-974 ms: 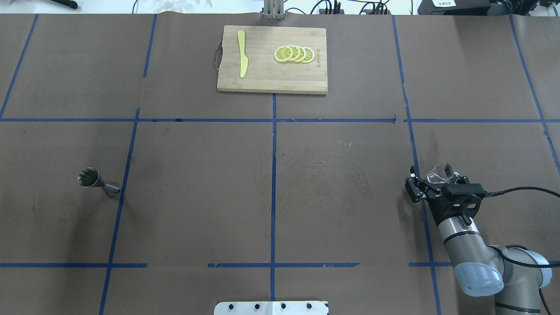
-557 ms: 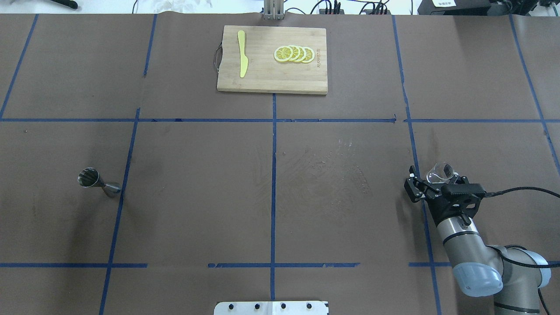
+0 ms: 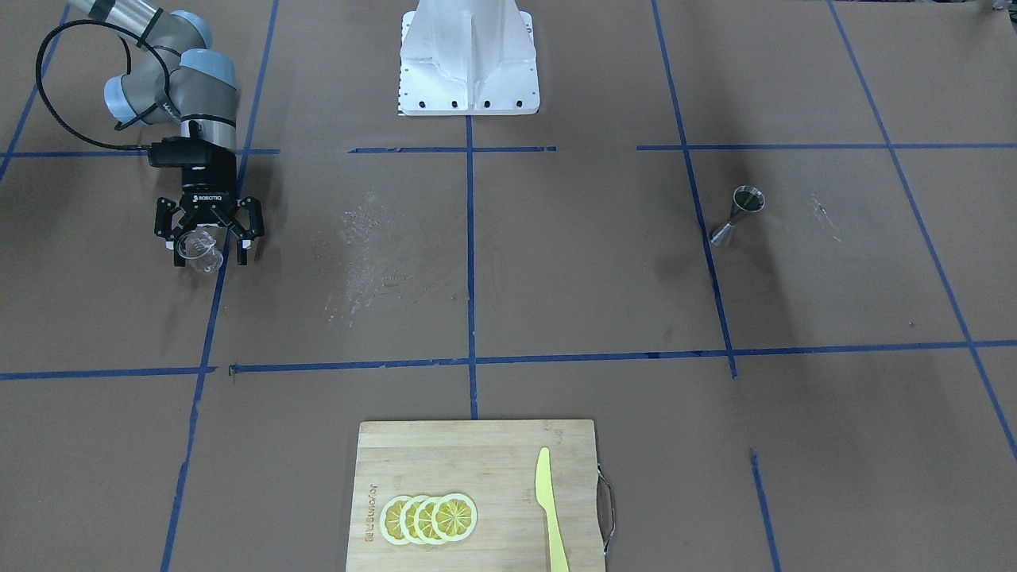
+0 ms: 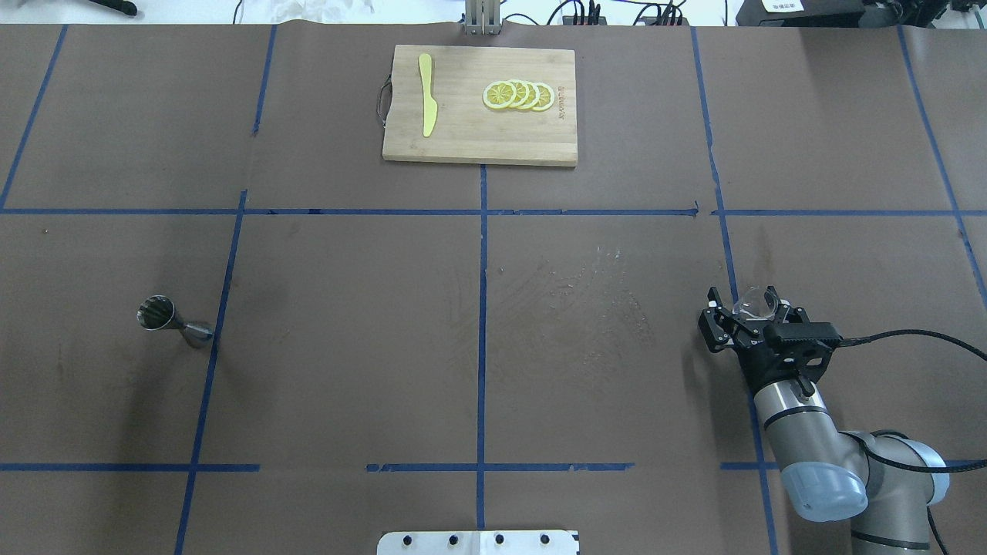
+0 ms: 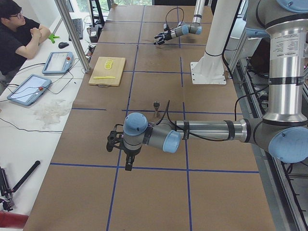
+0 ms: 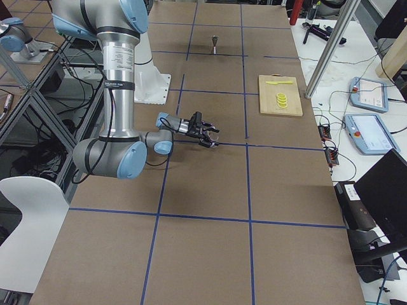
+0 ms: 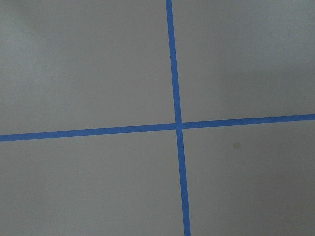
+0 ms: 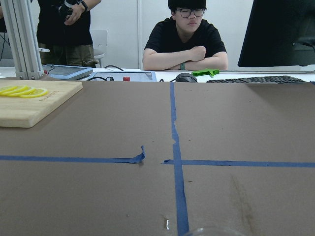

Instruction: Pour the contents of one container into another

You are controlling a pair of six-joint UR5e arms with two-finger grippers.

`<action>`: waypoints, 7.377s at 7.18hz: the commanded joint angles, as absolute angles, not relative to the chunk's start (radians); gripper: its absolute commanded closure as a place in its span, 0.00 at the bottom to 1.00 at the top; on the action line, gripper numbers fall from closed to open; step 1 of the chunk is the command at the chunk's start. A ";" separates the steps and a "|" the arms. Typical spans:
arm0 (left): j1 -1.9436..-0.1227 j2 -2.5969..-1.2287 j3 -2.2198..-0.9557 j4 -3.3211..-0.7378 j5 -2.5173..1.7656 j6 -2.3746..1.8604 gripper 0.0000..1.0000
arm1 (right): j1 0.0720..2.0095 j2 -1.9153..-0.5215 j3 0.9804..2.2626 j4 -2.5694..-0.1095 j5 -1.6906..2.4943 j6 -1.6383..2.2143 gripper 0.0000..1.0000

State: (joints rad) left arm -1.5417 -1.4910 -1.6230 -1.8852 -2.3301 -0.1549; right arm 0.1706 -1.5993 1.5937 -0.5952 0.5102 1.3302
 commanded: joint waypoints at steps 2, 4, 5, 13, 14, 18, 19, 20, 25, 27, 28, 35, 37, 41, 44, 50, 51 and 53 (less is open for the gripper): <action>-1.542 -1.491 -1.623 -1.885 -2.330 -0.155 0.00 | 0.173 -1.615 1.594 -0.595 0.508 1.330 0.10; -1.542 -1.491 -1.623 -1.885 -2.330 -0.155 0.00 | 0.175 -1.624 1.604 -0.595 0.506 1.321 0.07; -1.542 -1.491 -1.624 -1.885 -2.330 -0.155 0.00 | 0.175 -1.624 1.606 -0.595 0.506 1.319 0.06; -1.542 -1.491 -1.624 -1.887 -2.330 -0.155 0.00 | 0.271 -1.681 1.839 -0.600 0.669 1.097 0.00; -1.542 -1.491 -1.624 -1.887 -2.330 -0.155 0.00 | 0.376 -1.677 1.844 -0.601 0.815 1.053 0.00; -1.542 -1.490 -1.621 -1.887 -2.330 -0.150 0.00 | 0.994 -1.669 1.833 -0.797 1.661 0.647 0.00; -1.542 -1.489 -1.621 -1.887 -2.330 -0.150 0.00 | 1.137 -1.669 1.833 -0.883 1.872 0.500 0.00; -1.542 -1.489 -1.620 -1.887 -2.330 -0.149 0.00 | 1.276 -1.669 1.833 -1.043 2.035 0.400 0.00; -1.542 -1.488 -1.617 -1.888 -2.330 -0.147 0.00 | 1.552 -1.721 1.844 -1.604 2.273 -0.040 0.00; -1.542 -1.489 -1.618 -1.885 -2.330 -0.147 0.00 | 1.551 -1.776 1.821 -1.603 2.284 -0.038 0.00; -1.542 -1.488 -1.617 -1.881 -2.330 -0.149 0.00 | 1.552 -1.779 1.797 -1.597 2.284 -0.040 0.00; -1.540 -1.471 -1.617 -1.884 -2.329 -0.147 0.00 | 1.549 -1.767 1.767 -1.597 2.283 -0.052 0.00; -1.539 -1.459 -1.615 -1.875 -2.332 -0.149 0.00 | 1.548 -1.773 1.763 -1.595 2.277 -0.054 0.00; -1.534 -1.431 -1.621 -1.858 -2.368 -0.146 0.00 | 1.548 -1.767 1.769 -1.594 2.281 -0.041 0.00; -1.519 -1.433 -1.626 -1.864 -2.367 -0.147 0.00 | 1.548 -1.767 1.766 -1.592 2.278 -0.041 0.00; -1.496 -1.430 -1.628 -1.861 -2.368 -0.147 0.00 | 1.548 -1.767 1.767 -1.594 2.281 -0.043 0.00; -1.496 -1.430 -1.628 -1.861 -2.368 -0.147 0.00 | 1.548 -1.767 1.767 -1.594 2.281 -0.043 0.00; -1.496 -1.428 -1.634 -1.858 -2.368 -0.147 0.00 | 1.546 -1.767 1.767 -1.594 2.281 -0.044 0.00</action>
